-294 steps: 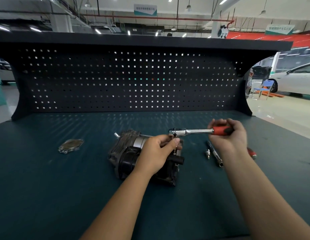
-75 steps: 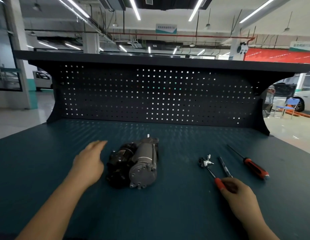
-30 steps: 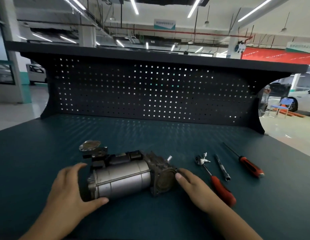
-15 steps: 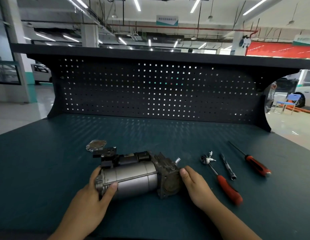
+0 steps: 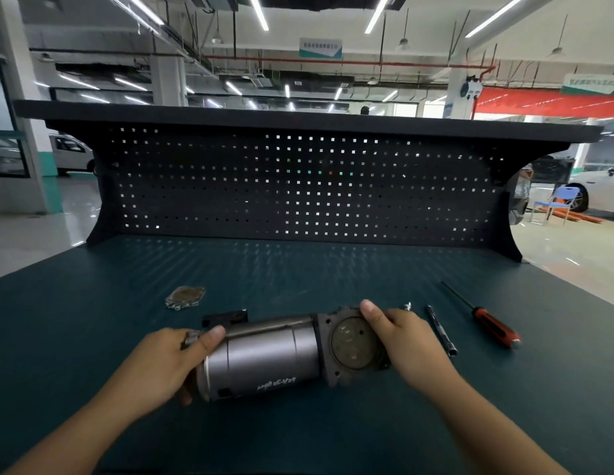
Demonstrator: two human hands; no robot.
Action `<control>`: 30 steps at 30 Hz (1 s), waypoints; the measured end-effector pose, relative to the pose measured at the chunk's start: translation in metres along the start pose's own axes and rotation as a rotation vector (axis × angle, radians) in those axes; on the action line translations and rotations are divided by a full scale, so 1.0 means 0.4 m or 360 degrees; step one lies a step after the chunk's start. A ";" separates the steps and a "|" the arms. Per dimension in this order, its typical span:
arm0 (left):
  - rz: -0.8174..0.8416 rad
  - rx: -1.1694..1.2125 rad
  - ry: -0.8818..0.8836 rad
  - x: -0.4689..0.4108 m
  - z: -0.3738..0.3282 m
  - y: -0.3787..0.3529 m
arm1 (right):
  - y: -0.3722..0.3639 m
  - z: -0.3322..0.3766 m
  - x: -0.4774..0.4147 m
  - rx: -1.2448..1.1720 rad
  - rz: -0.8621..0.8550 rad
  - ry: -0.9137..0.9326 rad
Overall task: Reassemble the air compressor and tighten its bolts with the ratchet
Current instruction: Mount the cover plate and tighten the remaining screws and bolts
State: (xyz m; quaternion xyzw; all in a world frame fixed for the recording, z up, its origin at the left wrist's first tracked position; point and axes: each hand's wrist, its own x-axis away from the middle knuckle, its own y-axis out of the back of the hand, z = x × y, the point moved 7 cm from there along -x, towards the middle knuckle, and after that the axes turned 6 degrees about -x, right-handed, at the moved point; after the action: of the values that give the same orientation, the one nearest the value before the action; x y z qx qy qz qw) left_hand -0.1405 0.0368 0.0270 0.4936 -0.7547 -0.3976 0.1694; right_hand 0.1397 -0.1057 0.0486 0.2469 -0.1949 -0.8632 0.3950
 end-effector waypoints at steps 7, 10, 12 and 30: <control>0.0124 0.0004 0.0091 -0.090 -0.050 0.026 | 0.054 0.034 -0.057 -0.0064 0.0205 -0.0257; 0.0267 -0.0052 0.0158 -0.145 -0.062 0.019 | 0.040 0.041 -0.092 -0.0010 0.0243 -0.0280; 0.0322 -0.0119 0.0251 -0.183 -0.066 0.019 | 0.038 0.035 -0.121 0.0057 0.0262 -0.0303; -0.0061 -0.0073 -0.0211 -0.287 -0.158 -0.047 | -0.029 -0.063 -0.215 -0.0762 0.0333 -0.0173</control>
State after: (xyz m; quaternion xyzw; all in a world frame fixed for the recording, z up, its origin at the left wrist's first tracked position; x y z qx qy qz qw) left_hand -0.0357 0.1068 0.0678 0.4764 -0.7455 -0.4497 0.1227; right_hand 0.1961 -0.0353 0.0457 0.0782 -0.0307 -0.8511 0.5182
